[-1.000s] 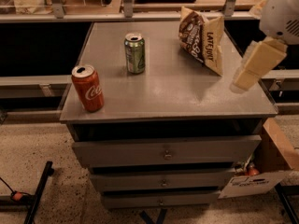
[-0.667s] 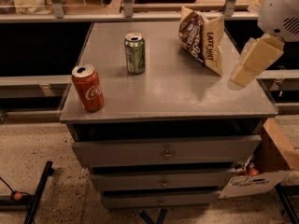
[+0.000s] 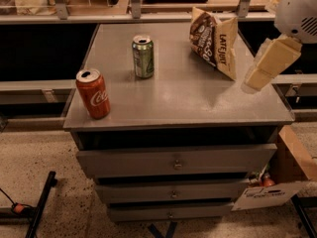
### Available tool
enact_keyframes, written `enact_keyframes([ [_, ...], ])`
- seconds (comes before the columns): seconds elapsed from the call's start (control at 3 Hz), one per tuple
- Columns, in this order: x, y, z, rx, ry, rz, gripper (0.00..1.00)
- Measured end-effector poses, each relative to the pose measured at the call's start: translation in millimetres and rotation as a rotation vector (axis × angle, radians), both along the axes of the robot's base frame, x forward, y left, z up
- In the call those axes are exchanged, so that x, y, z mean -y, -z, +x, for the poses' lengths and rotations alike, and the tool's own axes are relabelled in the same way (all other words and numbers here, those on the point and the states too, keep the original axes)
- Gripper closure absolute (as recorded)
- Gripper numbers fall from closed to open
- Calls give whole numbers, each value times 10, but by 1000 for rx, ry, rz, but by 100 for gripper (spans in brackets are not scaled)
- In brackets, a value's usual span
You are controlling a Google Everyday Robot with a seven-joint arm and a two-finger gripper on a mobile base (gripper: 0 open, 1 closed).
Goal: Pick brown chip bag
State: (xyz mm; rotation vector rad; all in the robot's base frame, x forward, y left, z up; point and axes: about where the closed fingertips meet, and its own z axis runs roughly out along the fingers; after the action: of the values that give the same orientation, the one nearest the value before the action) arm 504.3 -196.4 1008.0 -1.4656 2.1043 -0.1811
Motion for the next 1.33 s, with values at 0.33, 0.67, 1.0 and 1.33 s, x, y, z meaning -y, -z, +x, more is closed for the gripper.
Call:
enact_keyframes([
  [0.33,-22,50,219,30,56,65,0],
  [0.67,-23,50,219,30,56,65,0],
  [1.0,-47,63,708,59,40,148,0],
  [1.33,-51,76,755,58,42,135,0],
])
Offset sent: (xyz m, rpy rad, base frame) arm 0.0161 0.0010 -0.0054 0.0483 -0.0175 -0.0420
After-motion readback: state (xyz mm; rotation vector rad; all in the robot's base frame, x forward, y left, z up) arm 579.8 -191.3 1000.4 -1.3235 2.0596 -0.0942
